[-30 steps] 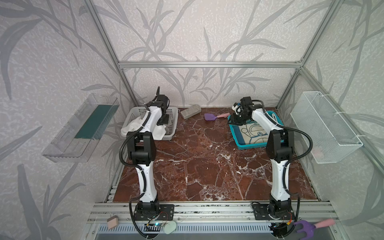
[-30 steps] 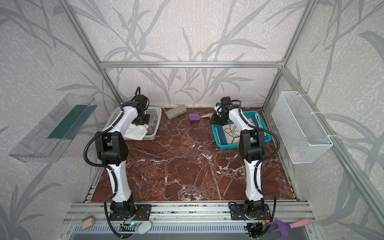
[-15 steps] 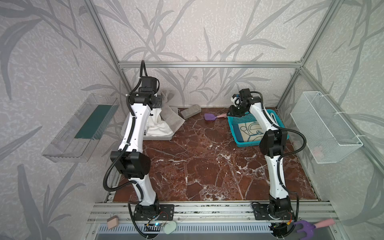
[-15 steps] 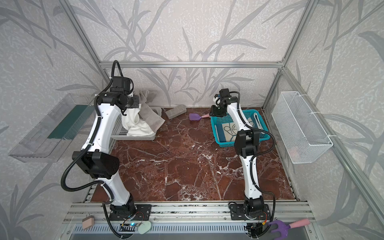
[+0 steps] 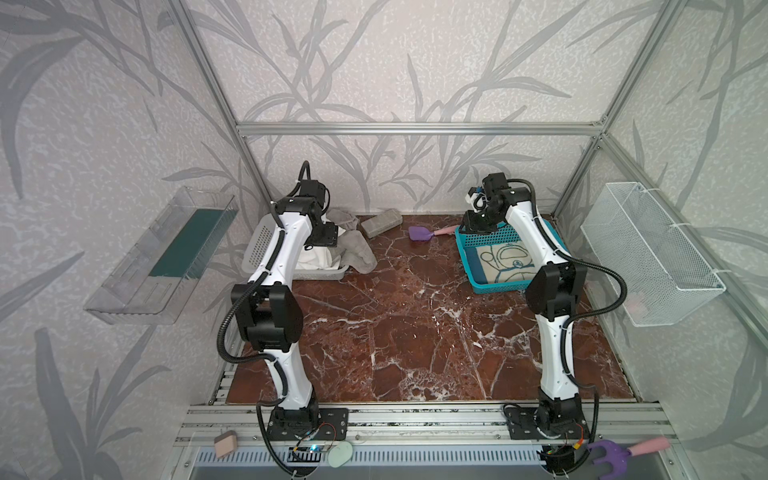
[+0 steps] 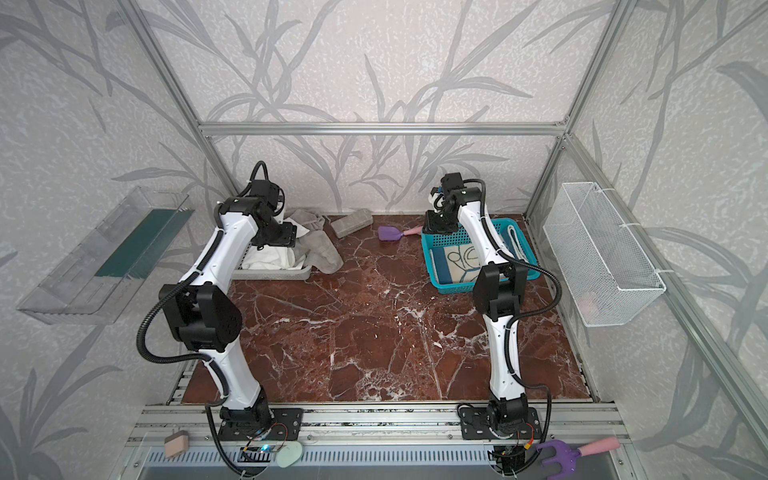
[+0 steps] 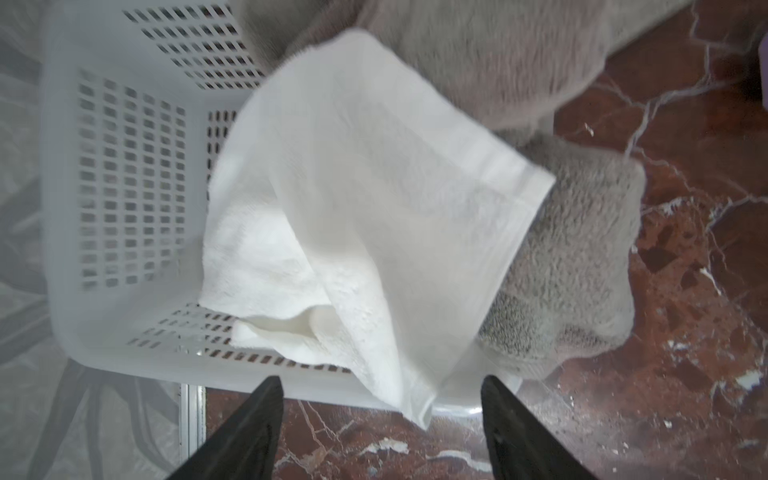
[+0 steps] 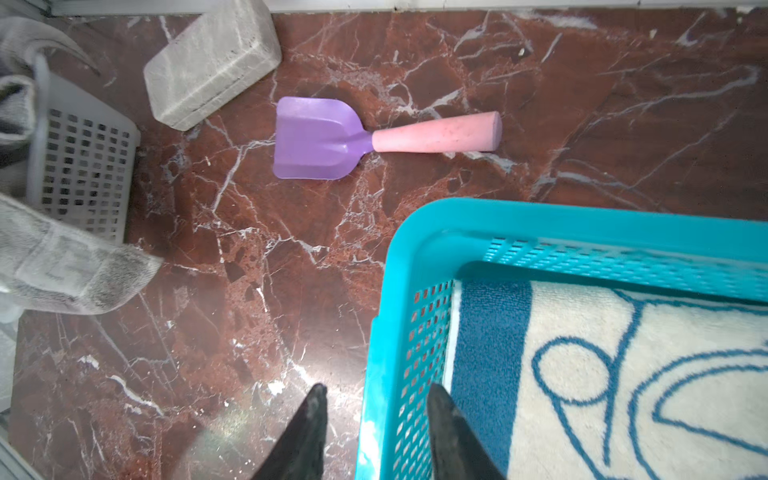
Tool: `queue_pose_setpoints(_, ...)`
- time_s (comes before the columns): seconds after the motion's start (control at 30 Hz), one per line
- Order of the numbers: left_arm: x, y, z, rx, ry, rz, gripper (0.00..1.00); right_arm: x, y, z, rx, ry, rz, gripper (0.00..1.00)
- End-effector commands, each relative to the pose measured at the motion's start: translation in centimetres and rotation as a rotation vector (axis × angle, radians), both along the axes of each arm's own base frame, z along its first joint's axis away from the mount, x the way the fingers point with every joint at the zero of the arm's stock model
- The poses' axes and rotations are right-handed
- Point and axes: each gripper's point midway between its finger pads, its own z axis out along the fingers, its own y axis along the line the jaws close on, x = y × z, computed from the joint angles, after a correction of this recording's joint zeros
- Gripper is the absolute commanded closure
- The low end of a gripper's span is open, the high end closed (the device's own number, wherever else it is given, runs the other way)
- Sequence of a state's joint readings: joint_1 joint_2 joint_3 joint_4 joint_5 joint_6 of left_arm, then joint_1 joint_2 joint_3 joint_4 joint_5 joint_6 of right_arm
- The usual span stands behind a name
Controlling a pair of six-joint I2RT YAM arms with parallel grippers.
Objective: Fold and stack the towels
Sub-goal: 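Lift the white towel high out of the white basket with the left gripper, then lay the white towel on the table while the right gripper grasps its far end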
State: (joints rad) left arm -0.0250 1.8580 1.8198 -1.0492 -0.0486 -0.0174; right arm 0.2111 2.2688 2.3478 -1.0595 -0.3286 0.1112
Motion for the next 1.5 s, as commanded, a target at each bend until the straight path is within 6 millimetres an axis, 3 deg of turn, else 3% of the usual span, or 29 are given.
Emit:
queue_pose_setpoints(0.0,-0.6,-1.1,-0.6,-0.05,-0.031,-0.047,0.22,-1.4,1.5,5.1,0.028,-0.107,0.039,0.59)
queue_pose_setpoints(0.07,0.4,-0.9,-1.4,-0.053,-0.05,-0.018,0.22,-2.1,2.3,5.9,0.038,-0.114,0.053,0.59)
queue_pose_setpoints(0.1,1.1,-0.8,-1.8,-0.057,-0.059,-0.014,0.28,-2.5,2.7,6.2,0.042,-0.117,0.06,0.59)
queue_pose_setpoints(0.13,1.7,-0.7,-2.2,-0.059,-0.065,-0.012,0.4,-2.9,3.1,6.4,0.044,-0.123,0.068,0.59)
queue_pose_setpoints(0.17,2.3,-0.4,-2.6,-0.051,-0.058,0.004,0.6,-3.4,3.4,6.8,0.044,-0.129,0.072,0.59)
queue_pose_setpoints(0.2,2.6,0.0,-2.2,-0.034,-0.044,0.023,0.78,-4.0,3.6,7.0,0.046,-0.134,0.075,0.59)
queue_pose_setpoints(0.27,3.1,0.5,0.1,-0.01,-0.066,0.049,0.99,-5.0,3.8,7.6,0.058,-0.149,0.074,0.59)
queue_pose_setpoints(0.33,3.3,1.0,4.1,0.008,-0.163,0.069,1.0,-6.0,3.7,8.3,0.087,-0.174,0.06,0.59)
queue_pose_setpoints(0.47,1.6,-0.4,15.4,-0.053,-0.417,0.023,1.0,-7.6,2.9,9.5,0.121,-0.256,0.018,0.59)
queue_pose_setpoints(0.6,-2.5,-4.6,28.1,-0.224,-0.725,-0.067,1.0,-9.4,2.1,11.3,0.157,-0.312,-0.024,0.59)
queue_pose_setpoints(0.73,-8.6,-11.4,38.8,-0.438,-1.001,-0.292,1.0,-11.4,2.0,11.7,0.218,-0.316,-0.039,0.59)
queue_pose_setpoints(0.83,-13.5,-15.9,44.6,-0.707,-1.125,-0.475,1.0,-13.3,1.5,10.9,0.232,-0.296,-0.049,0.59)
queue_pose_setpoints(0.93,-16.5,-17.8,47.7,-0.936,-1.161,-0.575,1.0,-15.0,1.0,10.6,0.24,-0.29,-0.056,0.59)
queue_pose_setpoints(1.03,-17.6,-17.7,47.9,-0.971,-1.165,-0.588,1.0,-16.3,0.6,10.0,0.239,-0.281,-0.065,0.59)
queue_pose_setpoints(1.2,-15.9,-17.2,43.4,-0.896,-1.087,-0.503,1.0,-17.9,0.1,9.3,0.251,-0.266,-0.074,0.59)
queue_pose_setpoints(1.27,-14.0,-17.6,39.7,-0.884,-1.004,-0.463,1.0,-18.2,0.0,8.8,0.247,-0.254,-0.08,0.58)
queue_pose_setpoints(1.37,-9.8,-18.6,31.2,-0.875,-0.828,-0.37,1.0,-18.9,0.1,7.4,0.257,-0.214,-0.08,0.58)
queue_pose_setpoints(1.4,-8.5,-19.3,27.7,-0.883,-0.756,-0.349,0.87,-19.2,0.2,6.8,0.259,-0.199,-0.083,0.59)
queue_pose_setpoints(1.43,-7.2,-19.9,24.0,-0.888,-0.672,-0.328,0.64,-19.5,0.3,6.2,0.258,-0.188,-0.082,0.59)
queue_pose_setpoints(1.47,-6.3,-20.4,20.8,-0.878,-0.597,-0.309,0.51,-19.8,0.4,5.5,0.254,-0.172,-0.083,0.59)
